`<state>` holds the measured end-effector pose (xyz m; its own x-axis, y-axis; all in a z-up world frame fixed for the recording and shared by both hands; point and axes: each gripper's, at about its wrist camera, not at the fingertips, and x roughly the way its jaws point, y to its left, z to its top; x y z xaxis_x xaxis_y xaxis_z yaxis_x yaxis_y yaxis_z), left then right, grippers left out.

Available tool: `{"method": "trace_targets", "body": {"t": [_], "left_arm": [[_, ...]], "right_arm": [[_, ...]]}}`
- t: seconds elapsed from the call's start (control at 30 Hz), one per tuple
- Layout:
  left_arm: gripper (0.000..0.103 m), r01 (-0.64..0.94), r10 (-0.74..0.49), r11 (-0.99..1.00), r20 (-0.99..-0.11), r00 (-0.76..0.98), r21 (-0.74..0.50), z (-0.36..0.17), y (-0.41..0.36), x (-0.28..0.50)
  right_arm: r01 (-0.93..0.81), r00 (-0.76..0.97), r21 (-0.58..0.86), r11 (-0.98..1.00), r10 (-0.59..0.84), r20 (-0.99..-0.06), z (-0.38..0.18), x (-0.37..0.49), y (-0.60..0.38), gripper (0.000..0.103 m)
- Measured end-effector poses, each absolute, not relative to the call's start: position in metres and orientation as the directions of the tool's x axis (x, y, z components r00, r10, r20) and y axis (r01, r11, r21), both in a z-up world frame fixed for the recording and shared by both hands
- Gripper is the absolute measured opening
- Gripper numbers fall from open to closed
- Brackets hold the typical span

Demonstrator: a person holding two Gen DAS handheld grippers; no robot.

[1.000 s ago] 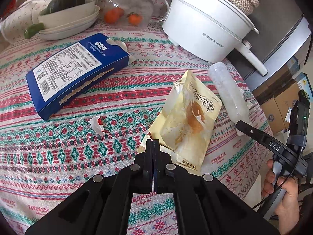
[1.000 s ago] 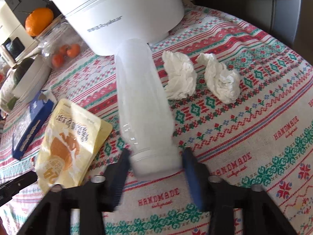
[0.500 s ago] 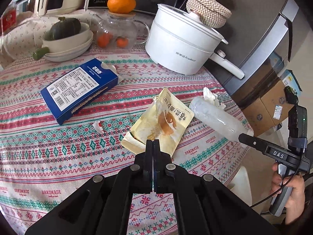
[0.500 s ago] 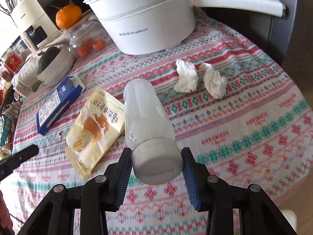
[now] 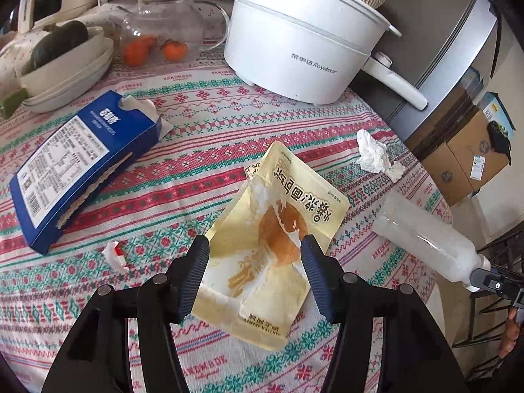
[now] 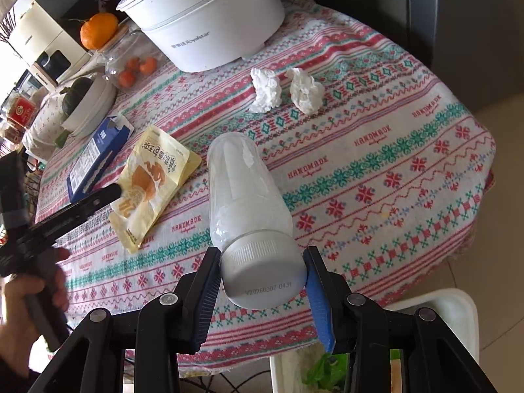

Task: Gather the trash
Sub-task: 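Carry the wrapper and bottle over the white bin and open both grippers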

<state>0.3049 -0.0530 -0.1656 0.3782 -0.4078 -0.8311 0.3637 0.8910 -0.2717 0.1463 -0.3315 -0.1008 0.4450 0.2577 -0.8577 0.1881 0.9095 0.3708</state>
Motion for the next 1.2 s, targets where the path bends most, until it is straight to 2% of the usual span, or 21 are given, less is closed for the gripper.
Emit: {"method": "trace_targets", "body": {"t": [0.1, 0.2, 0.27, 0.3, 0.4, 0.43, 0.63, 0.9, 1.2], "left_arm": [[0.061, 0.374, -0.357, 0.902, -0.862, 0.361, -0.217, -0.181, -0.067, 0.313], [0.054, 0.41, -0.302, 0.904, -0.86, 0.411, -0.121, -0.187, -0.076, 0.305], [0.04, 0.445, -0.262, 0.894, -0.86, 0.438, -0.047, -0.189, -0.083, 0.296], [0.026, 0.448, -0.272, 0.892, -0.857, 0.437, -0.055, -0.189, -0.081, 0.294], [0.006, 0.438, -0.305, 0.893, -0.857, 0.416, -0.105, -0.189, -0.075, 0.29], [0.003, 0.437, -0.3, 0.894, -0.859, 0.414, -0.101, -0.189, -0.075, 0.288], [0.001, 0.413, -0.31, 0.9, -0.873, 0.377, -0.141, -0.173, -0.073, 0.268], [0.001, 0.479, -0.409, 0.857, -0.815, 0.411, -0.189, -0.113, -0.075, 0.213], [0.001, 0.58, -0.498, 0.781, -0.793, 0.352, -0.232, -0.087, -0.1, 0.151]], "right_arm": [[0.186, 0.435, 0.384, 0.904, 0.275, -0.858, -0.105, 0.147, -0.334, 0.045], [0.173, 0.419, 0.377, 0.91, 0.278, -0.864, -0.109, 0.147, -0.333, 0.044], [0.165, 0.413, 0.37, 0.914, 0.277, -0.868, -0.111, 0.147, -0.333, 0.044], [0.165, 0.413, 0.367, 0.916, 0.273, -0.869, -0.111, 0.146, -0.333, 0.044], [0.173, 0.414, 0.366, 0.914, 0.269, -0.869, -0.111, 0.145, -0.335, 0.044], [0.177, 0.416, 0.366, 0.914, 0.267, -0.869, -0.111, 0.145, -0.335, 0.044], [0.176, 0.434, 0.352, 0.919, 0.249, -0.866, -0.103, 0.134, -0.332, 0.044], [0.169, 0.509, 0.328, 0.93, 0.202, -0.837, -0.073, 0.105, -0.343, 0.044], [0.206, 0.567, 0.263, 0.943, 0.105, -0.817, -0.045, 0.046, -0.365, 0.044]]}}
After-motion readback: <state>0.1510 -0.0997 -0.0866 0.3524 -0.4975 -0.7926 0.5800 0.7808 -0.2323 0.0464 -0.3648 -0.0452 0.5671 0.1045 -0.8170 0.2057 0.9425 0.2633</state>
